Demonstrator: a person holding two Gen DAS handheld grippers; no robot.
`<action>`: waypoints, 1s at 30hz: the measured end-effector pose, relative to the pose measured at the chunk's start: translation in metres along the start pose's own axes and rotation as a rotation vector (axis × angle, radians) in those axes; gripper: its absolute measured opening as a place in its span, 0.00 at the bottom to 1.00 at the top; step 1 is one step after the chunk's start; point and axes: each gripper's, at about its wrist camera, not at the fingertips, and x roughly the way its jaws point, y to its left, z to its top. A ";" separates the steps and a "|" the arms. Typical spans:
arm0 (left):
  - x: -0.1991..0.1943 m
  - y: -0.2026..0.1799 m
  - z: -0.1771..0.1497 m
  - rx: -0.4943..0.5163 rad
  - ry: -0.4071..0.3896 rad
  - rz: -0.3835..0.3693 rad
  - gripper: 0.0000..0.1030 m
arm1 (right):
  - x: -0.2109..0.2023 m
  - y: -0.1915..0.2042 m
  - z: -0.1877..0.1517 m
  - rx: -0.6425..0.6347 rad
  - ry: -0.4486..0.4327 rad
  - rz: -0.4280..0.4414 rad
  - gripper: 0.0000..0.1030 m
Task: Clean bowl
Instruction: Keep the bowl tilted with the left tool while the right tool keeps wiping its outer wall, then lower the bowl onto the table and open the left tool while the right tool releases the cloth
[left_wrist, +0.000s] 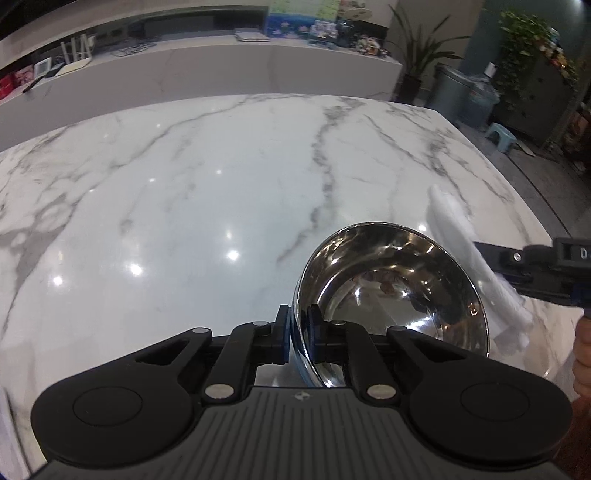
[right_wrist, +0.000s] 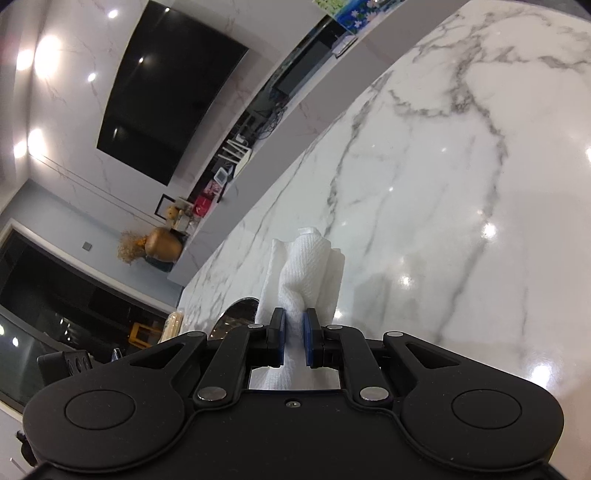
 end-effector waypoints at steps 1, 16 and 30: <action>0.000 -0.001 0.000 0.005 0.001 0.000 0.08 | 0.002 0.001 0.001 0.001 0.003 0.001 0.10; 0.003 0.000 -0.001 -0.002 0.019 0.018 0.09 | 0.020 0.001 -0.011 -0.006 0.091 -0.089 0.10; -0.018 0.001 -0.001 -0.043 -0.081 0.039 0.31 | 0.018 0.029 -0.022 -0.231 0.053 -0.262 0.10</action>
